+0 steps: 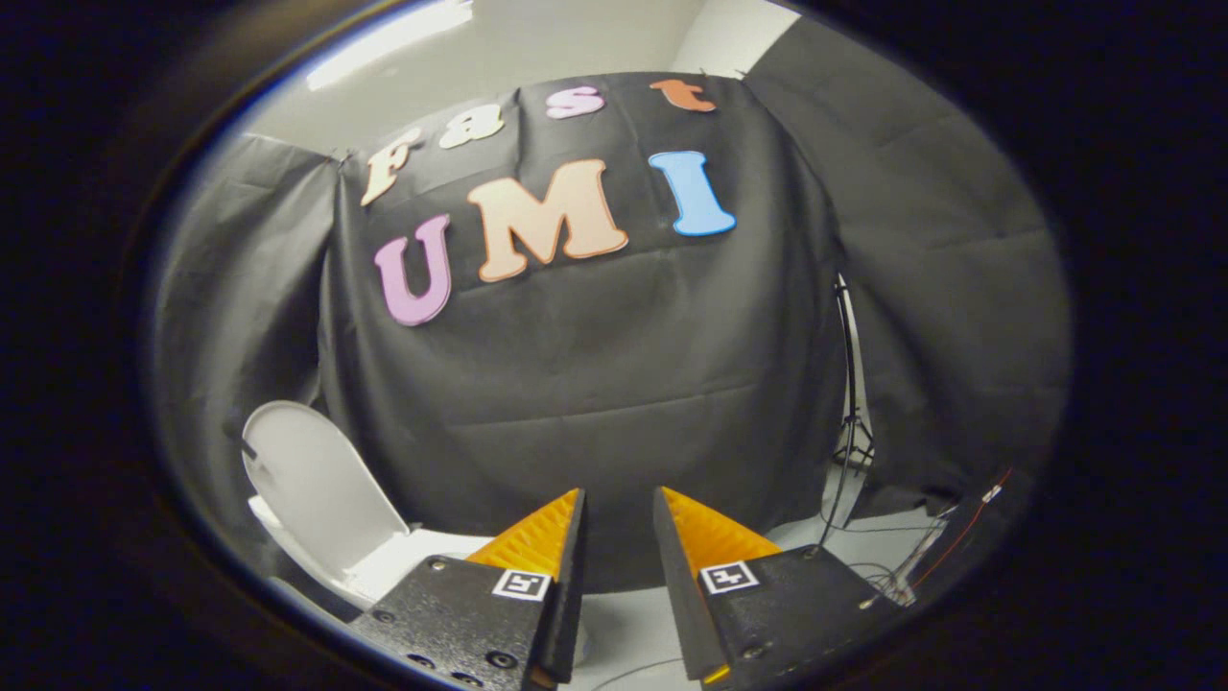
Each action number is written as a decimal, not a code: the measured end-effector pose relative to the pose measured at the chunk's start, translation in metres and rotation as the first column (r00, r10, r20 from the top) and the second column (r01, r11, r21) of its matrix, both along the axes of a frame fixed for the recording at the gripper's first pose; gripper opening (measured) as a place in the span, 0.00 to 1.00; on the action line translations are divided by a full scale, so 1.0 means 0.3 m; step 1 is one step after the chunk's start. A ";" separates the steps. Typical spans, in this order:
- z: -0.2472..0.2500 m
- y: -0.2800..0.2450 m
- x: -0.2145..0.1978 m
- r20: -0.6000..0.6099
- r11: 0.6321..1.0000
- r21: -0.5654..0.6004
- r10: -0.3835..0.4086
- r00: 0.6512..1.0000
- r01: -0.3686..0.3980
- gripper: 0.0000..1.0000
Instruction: Open the toilet lid.
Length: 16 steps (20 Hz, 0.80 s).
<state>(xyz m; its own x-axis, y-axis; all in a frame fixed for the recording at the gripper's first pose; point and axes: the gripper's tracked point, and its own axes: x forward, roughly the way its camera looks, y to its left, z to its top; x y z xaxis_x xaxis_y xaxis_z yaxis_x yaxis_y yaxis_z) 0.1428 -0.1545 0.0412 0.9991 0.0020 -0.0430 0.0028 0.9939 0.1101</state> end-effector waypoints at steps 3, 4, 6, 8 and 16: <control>-0.020 -0.057 -0.039 -0.018 0.998 -0.058 0.003 1.000 -0.004 0.41; -0.027 -0.063 -0.051 -0.024 0.998 -0.056 0.012 1.000 -0.013 0.41; -0.060 -0.108 -0.071 -0.043 0.998 -0.067 -0.009 0.999 0.006 0.41; -0.089 -0.128 -0.097 -0.065 0.996 -0.087 -0.013 0.998 0.008 0.41; -0.108 -0.068 -0.160 -0.079 0.990 -0.112 0.078 0.994 -0.086 0.41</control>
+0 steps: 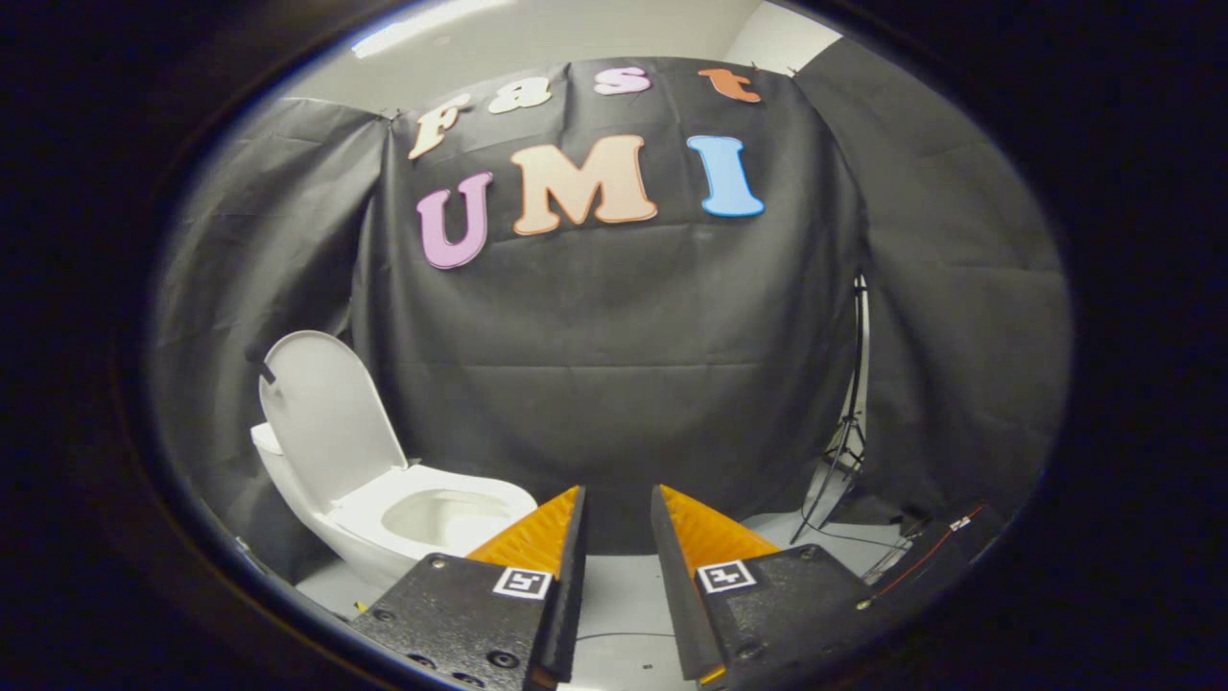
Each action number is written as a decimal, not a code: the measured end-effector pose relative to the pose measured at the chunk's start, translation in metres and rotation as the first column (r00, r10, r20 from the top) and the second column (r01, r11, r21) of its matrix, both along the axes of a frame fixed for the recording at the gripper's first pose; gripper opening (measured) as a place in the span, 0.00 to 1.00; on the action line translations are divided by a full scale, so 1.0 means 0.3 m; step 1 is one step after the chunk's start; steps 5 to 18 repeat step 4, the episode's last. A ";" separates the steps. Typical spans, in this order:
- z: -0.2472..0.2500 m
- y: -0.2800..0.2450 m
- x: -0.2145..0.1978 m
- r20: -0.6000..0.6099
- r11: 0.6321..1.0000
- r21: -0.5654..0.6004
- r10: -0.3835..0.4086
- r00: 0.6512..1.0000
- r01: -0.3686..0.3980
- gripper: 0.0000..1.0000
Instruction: Open the toilet lid.
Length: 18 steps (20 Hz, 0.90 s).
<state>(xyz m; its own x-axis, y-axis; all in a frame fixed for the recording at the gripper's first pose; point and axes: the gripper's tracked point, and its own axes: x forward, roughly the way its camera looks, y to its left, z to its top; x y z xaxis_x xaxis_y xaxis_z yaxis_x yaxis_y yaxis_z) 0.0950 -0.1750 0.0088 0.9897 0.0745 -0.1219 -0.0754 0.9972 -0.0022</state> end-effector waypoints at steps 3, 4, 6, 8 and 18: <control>-0.023 0.022 -0.047 -0.020 0.999 -0.017 0.043 0.999 -0.043 0.41; -0.022 0.016 -0.063 -0.021 0.999 -0.024 0.046 0.999 -0.047 0.41; -0.022 0.016 -0.063 -0.021 0.999 -0.024 0.046 0.999 -0.047 0.41; -0.022 0.016 -0.063 -0.021 0.999 -0.024 0.046 0.999 -0.047 0.41; -0.022 0.016 -0.063 -0.021 0.999 -0.024 0.046 0.999 -0.047 0.41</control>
